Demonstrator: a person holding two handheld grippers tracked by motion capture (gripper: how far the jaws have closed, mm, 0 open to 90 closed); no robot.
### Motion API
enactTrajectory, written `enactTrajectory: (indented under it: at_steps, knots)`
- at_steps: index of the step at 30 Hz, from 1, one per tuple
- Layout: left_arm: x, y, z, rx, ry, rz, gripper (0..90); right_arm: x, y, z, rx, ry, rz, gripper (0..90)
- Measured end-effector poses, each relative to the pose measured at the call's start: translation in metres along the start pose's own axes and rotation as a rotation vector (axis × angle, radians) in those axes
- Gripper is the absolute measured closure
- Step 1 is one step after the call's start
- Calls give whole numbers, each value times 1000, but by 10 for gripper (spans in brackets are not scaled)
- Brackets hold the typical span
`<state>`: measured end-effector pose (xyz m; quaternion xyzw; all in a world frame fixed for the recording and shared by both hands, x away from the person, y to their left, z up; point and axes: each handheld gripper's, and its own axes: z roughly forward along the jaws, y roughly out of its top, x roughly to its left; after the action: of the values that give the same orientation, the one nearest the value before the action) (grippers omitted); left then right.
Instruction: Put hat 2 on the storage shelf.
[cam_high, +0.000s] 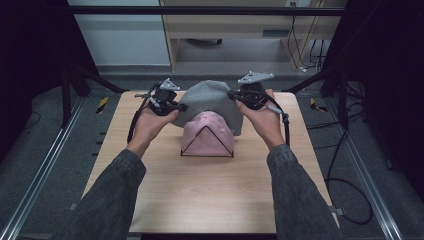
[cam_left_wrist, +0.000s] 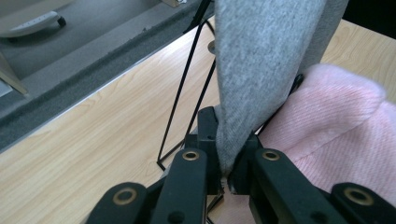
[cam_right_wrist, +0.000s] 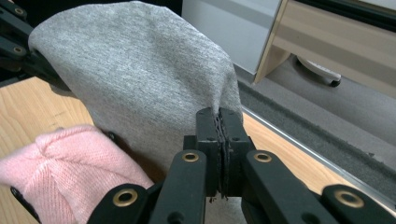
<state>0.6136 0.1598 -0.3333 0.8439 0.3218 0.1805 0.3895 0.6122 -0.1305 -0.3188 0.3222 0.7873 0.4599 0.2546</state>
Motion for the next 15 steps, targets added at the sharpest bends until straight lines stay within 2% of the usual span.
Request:
enactTrajectory:
  at_steps: [15]
  knots:
    - [2,-22,15,31,-17,-26,859,7,-18,16,55,19,12,900]
